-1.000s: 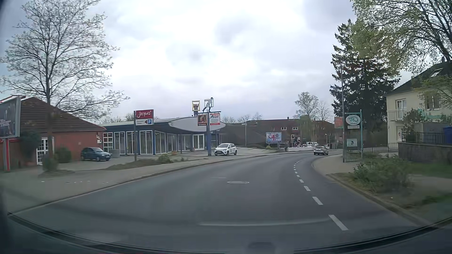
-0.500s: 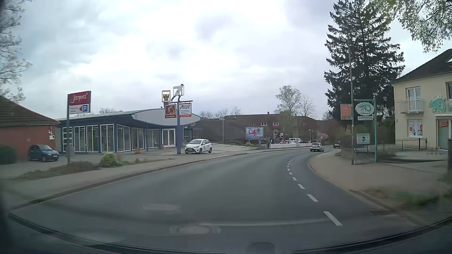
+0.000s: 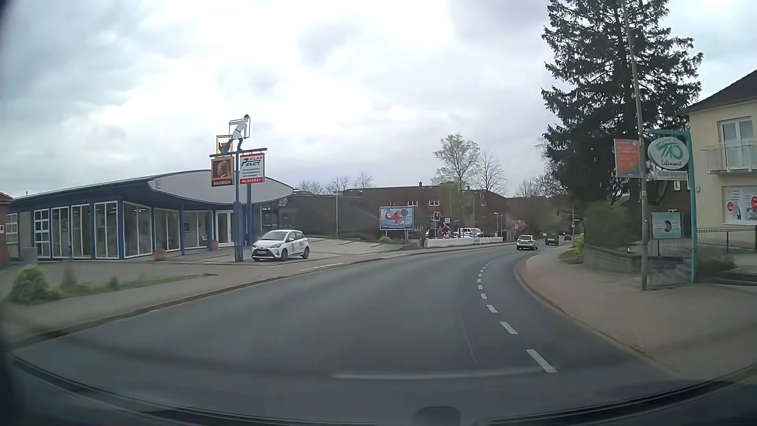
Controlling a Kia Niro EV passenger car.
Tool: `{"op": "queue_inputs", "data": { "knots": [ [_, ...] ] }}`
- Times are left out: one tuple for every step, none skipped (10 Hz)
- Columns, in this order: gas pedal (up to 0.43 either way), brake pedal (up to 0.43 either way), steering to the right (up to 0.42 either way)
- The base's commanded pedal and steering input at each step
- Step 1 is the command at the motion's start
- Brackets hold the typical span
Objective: Follow the waypoints while adhering to traffic rules and regulations
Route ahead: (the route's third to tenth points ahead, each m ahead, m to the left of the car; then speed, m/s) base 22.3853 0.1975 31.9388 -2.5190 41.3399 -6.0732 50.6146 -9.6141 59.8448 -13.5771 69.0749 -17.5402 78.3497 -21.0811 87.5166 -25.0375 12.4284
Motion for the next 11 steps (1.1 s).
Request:
{"op": "queue_inputs", "data": {
  "knots": [
    [0.13, 0.0, 0.059],
    [0.13, 0.0, 0.054],
    [0.13, 0.0, 0.053],
    [0.13, 0.0, 0.051],
    [0.118, 0.0, 0.049],
    [0.118, 0.0, 0.047],
    [0.118, 0.0, 0.045],
    [0.118, 0.006, 0.044],
    [0.118, 0.006, 0.044],
    [0.118, 0.0, 0.045],
    [0.118, 0.0, 0.049]
  ]
}}
